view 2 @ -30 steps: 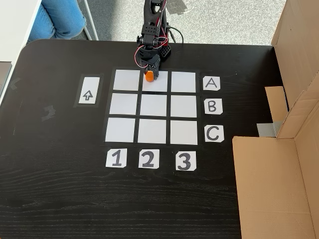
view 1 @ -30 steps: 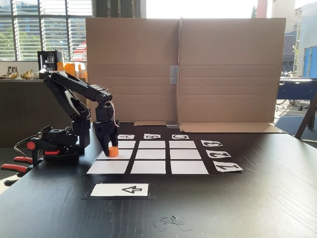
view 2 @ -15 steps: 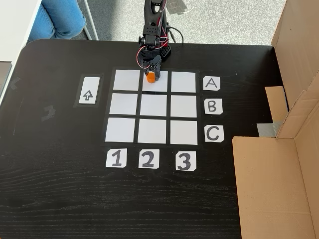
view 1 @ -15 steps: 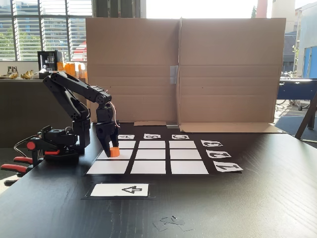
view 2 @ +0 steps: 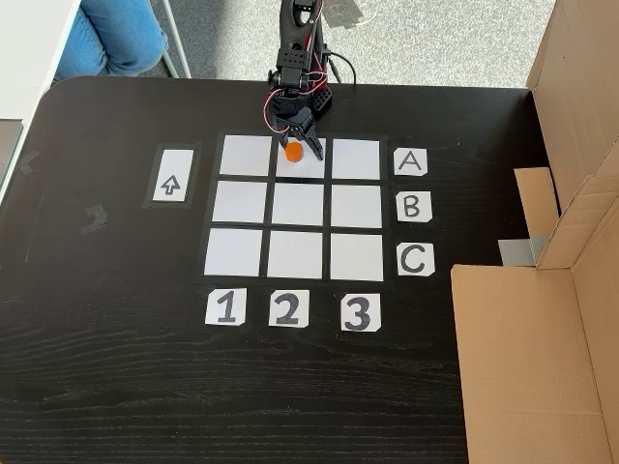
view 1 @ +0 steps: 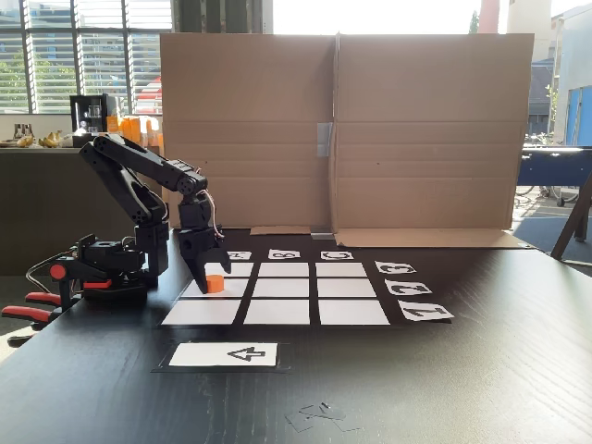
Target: Pick up the round, orange token and place it in the grid on square A2.
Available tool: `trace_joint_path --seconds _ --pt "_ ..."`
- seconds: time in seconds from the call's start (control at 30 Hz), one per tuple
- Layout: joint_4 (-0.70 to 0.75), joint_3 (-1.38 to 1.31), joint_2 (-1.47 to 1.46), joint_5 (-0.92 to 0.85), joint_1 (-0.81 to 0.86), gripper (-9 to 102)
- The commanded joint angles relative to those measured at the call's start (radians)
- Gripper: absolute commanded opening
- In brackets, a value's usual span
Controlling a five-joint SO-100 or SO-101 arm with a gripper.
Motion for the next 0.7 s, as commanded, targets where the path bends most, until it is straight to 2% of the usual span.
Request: trace_joint_path --seconds 0.0,0.27,0.57,0.67 --pt "-0.074 -0.014 -0.002 -0.002 0.029 40" --pt "-0.146 -0.140 0.014 0.032 0.127 40" --pt "-0.305 -0.374 0.008 0.245 0.202 40" --pt "-0.316 -0.479 0.005 0.302 0.245 40"
